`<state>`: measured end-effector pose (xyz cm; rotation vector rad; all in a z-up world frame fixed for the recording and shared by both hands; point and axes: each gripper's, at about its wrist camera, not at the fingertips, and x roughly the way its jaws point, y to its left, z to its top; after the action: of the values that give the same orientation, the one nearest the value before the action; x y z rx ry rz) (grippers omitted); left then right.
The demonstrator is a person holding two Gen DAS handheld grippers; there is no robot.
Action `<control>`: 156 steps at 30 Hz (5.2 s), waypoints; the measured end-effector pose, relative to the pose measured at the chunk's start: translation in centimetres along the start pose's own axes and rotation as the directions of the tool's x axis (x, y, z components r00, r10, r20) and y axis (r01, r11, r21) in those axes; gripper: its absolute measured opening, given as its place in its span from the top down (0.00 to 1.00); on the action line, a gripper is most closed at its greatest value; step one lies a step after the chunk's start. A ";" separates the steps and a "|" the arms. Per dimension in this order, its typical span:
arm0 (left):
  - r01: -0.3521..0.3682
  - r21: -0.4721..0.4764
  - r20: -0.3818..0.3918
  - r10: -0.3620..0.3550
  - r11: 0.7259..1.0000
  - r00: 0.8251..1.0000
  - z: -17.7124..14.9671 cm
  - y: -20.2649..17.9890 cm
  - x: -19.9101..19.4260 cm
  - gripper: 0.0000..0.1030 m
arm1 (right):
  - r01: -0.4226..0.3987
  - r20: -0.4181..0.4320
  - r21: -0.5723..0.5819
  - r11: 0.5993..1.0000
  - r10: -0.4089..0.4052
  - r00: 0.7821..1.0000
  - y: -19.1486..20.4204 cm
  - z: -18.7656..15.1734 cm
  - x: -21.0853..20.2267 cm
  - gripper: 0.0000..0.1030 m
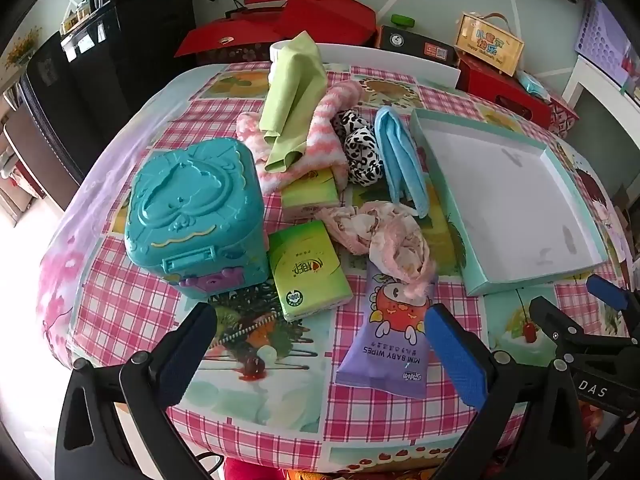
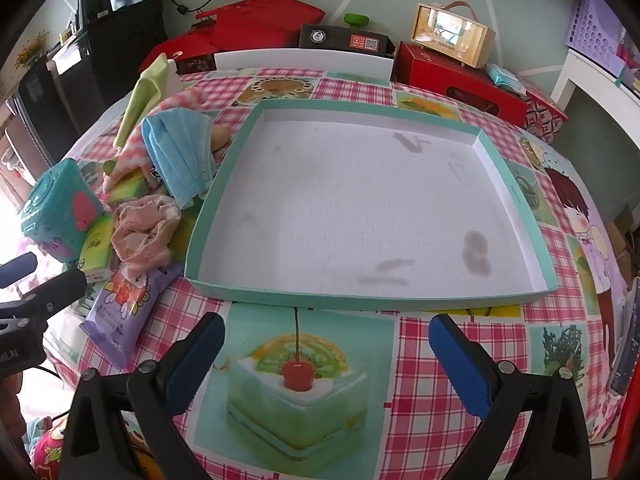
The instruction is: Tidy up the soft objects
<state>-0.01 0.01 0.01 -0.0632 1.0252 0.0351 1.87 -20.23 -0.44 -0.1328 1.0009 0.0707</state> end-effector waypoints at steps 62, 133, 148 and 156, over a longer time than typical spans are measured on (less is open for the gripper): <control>0.042 -0.067 0.191 -0.029 0.997 0.981 8.8 5.4 -4.2 0.00 | -0.034 0.111 -0.041 0.999 0.039 0.993 1.6 6.3 -2.0 0.00; 0.194 -0.193 0.058 -0.187 0.962 0.981 16.8 5.8 4.3 0.94 | -0.418 0.084 -0.062 0.906 0.422 0.903 6.3 13.0 3.9 0.87; 0.196 -0.169 0.179 -0.165 0.966 0.970 17.3 4.8 -1.1 0.94 | -0.469 0.204 -0.046 0.882 0.468 0.860 3.8 14.1 -0.4 0.87; 0.242 -0.074 0.242 -0.218 0.967 0.946 18.5 0.2 -5.0 0.94 | -0.393 0.313 0.028 0.919 0.365 0.877 -1.2 14.4 -3.7 0.87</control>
<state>13.13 1.48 13.84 -0.2672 0.7763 -0.1162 12.02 -19.36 10.43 0.1592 0.7085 0.3953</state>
